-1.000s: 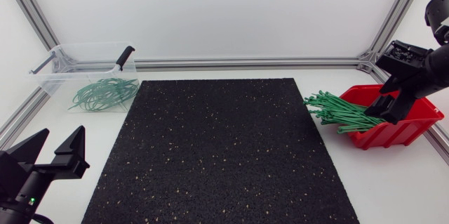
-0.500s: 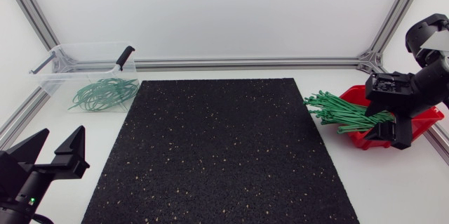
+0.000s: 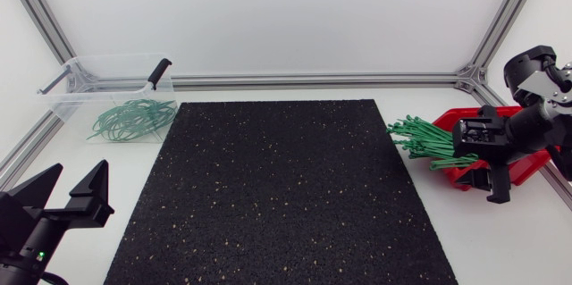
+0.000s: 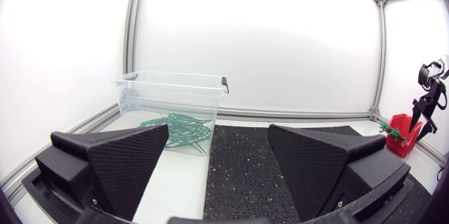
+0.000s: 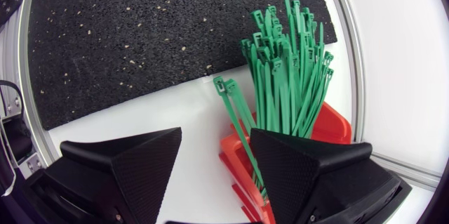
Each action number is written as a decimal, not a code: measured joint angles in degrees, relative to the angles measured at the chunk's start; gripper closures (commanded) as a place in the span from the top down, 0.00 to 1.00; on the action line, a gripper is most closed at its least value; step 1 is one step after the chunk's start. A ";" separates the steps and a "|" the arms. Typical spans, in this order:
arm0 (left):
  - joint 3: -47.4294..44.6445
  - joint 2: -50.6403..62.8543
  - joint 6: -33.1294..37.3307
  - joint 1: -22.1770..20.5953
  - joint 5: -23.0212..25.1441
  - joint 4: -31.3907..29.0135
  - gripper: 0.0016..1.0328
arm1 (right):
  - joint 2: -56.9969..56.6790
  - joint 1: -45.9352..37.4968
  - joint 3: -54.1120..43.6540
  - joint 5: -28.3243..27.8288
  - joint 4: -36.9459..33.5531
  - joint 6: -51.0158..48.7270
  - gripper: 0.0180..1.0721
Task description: Take a green cable tie from the red box, thread the tail through the head to close it, then place it in the transparent bin on the left.
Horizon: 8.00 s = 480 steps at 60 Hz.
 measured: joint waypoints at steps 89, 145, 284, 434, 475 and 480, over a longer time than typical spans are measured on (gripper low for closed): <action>0.00 0.00 0.00 -0.70 -0.02 0.00 0.96 | 5.62 4.52 -1.42 2.78 4.57 -2.99 0.05; -0.07 -0.17 -0.02 -0.70 0.02 0.85 0.96 | -8.07 7.17 14.64 -13.49 -10.71 9.60 0.05; 50.82 68.59 2.16 -26.67 48.72 6.12 0.80 | 6.10 32.94 36.57 -53.51 -12.48 55.91 0.05; 52.83 76.30 -7.54 -28.20 53.62 19.26 0.04 | 2.95 34.58 26.32 -54.23 10.73 72.46 0.06; 52.74 76.26 -8.63 -24.26 54.34 18.60 0.03 | -0.17 33.70 20.63 -51.87 15.39 71.76 0.47; 52.74 76.26 -8.83 -23.93 54.47 18.60 0.03 | 0.31 33.77 19.89 -51.82 16.48 70.95 0.47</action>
